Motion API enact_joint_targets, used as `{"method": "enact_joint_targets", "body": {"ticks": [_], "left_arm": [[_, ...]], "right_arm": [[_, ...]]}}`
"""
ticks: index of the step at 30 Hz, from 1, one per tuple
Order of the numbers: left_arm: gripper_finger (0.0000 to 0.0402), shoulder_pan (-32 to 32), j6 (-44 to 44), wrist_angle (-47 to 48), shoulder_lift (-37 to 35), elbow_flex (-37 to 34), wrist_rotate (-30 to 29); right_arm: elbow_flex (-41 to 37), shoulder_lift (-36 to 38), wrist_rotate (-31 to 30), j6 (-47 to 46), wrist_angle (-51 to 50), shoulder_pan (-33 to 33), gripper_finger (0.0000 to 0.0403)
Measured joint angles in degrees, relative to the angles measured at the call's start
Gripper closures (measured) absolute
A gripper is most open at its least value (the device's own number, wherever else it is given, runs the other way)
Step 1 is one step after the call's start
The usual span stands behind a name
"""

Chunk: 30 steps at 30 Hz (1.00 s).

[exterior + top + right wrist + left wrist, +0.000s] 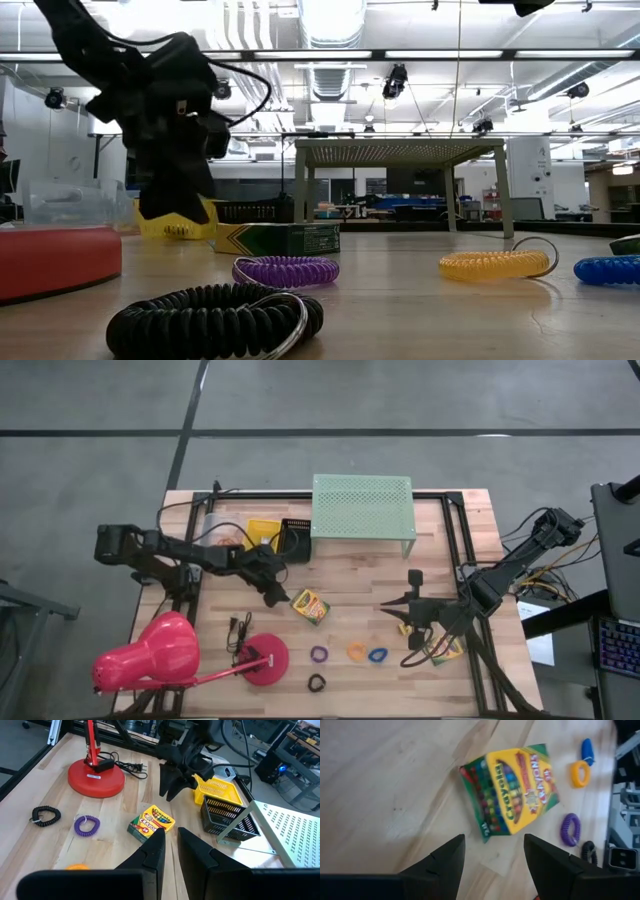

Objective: Pick & Place Office Desk Supplies
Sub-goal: Put the crayon into the yellow bin

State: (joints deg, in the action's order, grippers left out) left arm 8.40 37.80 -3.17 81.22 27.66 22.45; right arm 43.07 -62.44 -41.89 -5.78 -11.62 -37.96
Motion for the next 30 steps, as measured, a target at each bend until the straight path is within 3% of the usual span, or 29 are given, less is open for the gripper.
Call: {"method": "enact_joint_targets", "body": {"ticks": [11,30], "left_arm": [[0.0194,0.00,3.20,-0.90,7.63,2.08,-0.37],[0.0212,-0.28,4.07,0.39,8.03,3.19,-1.71]], "right_arm": [[0.00,-0.01,0.00,0.00,0.00,0.01,0.0355],[0.00,-0.01,0.00,0.00,0.00,-0.01,0.0355]]}}
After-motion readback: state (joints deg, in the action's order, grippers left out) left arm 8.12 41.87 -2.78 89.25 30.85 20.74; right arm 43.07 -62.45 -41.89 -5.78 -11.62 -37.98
